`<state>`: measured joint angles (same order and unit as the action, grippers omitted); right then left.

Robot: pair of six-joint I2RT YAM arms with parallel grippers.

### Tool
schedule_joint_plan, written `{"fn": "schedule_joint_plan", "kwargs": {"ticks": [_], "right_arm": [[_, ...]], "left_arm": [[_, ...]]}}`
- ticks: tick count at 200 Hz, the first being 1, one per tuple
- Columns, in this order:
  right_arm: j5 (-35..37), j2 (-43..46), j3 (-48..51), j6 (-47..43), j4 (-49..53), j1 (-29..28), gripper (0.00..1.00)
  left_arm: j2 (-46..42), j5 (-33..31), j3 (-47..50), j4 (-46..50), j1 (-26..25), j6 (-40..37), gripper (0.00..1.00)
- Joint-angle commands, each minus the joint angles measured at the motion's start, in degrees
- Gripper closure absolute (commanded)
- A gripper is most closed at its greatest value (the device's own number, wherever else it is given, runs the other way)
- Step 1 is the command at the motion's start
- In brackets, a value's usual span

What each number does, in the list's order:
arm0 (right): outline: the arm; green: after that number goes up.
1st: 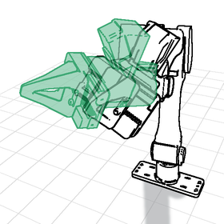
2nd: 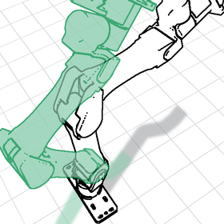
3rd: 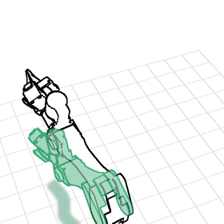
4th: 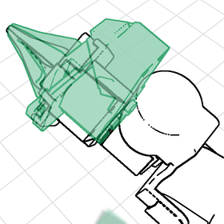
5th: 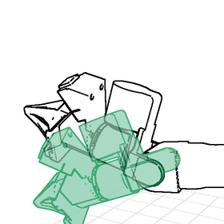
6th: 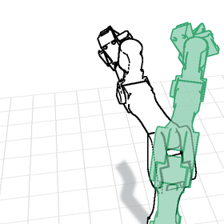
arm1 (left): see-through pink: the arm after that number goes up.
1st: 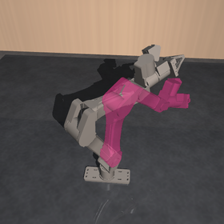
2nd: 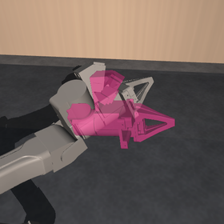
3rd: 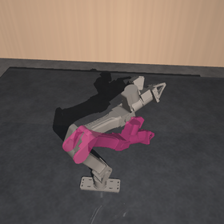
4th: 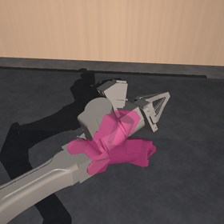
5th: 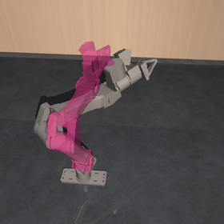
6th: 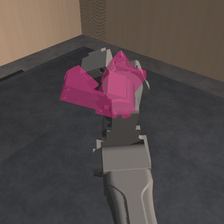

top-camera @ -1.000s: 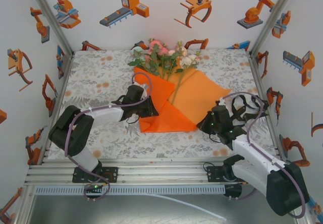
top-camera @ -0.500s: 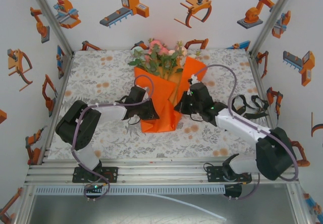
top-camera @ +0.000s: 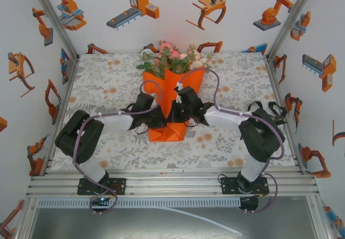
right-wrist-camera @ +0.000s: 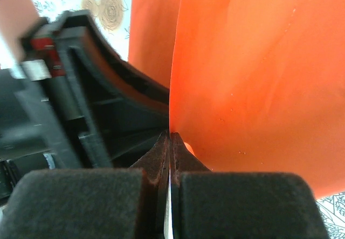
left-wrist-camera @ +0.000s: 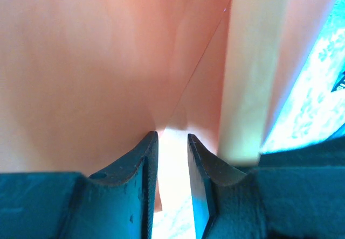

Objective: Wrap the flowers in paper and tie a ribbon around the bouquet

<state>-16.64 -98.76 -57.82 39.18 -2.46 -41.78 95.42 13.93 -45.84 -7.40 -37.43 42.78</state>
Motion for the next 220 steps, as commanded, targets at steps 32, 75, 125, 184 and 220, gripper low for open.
{"fn": "schedule_joint_plan", "kwargs": {"ticks": [32,75,125,184,220], "right_arm": [[-3.53,-1.81,-0.81,-3.14,0.92,0.03,1.00],[-9.13,-5.50,-1.89,-3.05,-1.01,-0.31,1.00],[-11.30,-8.78,-2.81,-3.08,-1.91,-1.19,0.98],[-14.17,-6.78,-1.02,-2.68,-5.36,-1.11,0.85],[-13.49,-3.11,1.09,-2.79,-7.89,-1.01,0.86]], "left_arm": [[-12.79,-9.64,0.97,9.39,1.94,4.60,0.68],[-16.13,-9.76,1.93,10.90,5.54,7.31,0.67],[-10.31,-2.81,2.88,-0.58,5.66,9.49,0.63],[0.57,-1.39,-2.58,-2.85,5.26,8.94,0.64],[5.10,-2.73,-3.04,2.17,5.79,9.80,0.88]]}}
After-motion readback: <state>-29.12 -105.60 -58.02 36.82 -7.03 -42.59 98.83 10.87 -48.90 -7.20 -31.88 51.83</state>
